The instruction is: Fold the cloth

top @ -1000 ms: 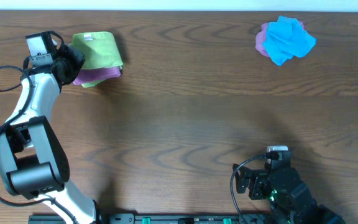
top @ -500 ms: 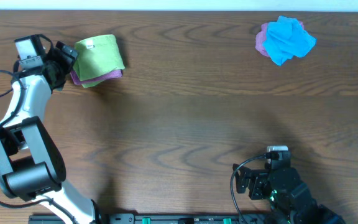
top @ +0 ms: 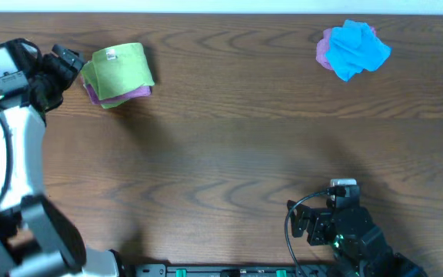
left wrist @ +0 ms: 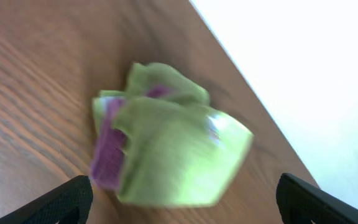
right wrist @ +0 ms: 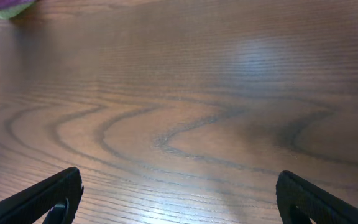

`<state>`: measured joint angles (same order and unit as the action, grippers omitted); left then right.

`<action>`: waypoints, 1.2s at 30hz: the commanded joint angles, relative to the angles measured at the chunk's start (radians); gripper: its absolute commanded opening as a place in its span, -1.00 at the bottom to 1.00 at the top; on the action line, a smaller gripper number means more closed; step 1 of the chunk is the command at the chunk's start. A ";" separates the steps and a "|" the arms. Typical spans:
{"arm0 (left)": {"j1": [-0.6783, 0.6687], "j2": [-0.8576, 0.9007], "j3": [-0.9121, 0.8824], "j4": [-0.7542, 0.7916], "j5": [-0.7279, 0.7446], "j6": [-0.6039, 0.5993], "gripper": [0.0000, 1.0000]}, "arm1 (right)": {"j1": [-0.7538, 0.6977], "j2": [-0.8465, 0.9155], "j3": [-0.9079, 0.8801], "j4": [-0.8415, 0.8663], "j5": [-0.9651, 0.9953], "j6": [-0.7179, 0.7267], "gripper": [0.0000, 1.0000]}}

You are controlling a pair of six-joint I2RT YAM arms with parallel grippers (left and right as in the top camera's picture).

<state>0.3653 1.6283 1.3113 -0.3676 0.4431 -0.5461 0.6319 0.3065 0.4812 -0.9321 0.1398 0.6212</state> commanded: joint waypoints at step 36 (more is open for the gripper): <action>-0.238 -1.381 -0.840 -0.235 -0.199 0.596 0.91 | -0.003 -0.006 -0.005 -0.004 0.014 0.014 0.98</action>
<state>0.1425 0.3828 0.5468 -0.5964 0.3714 0.0223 0.6319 0.3065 0.4763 -0.9337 0.1398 0.6212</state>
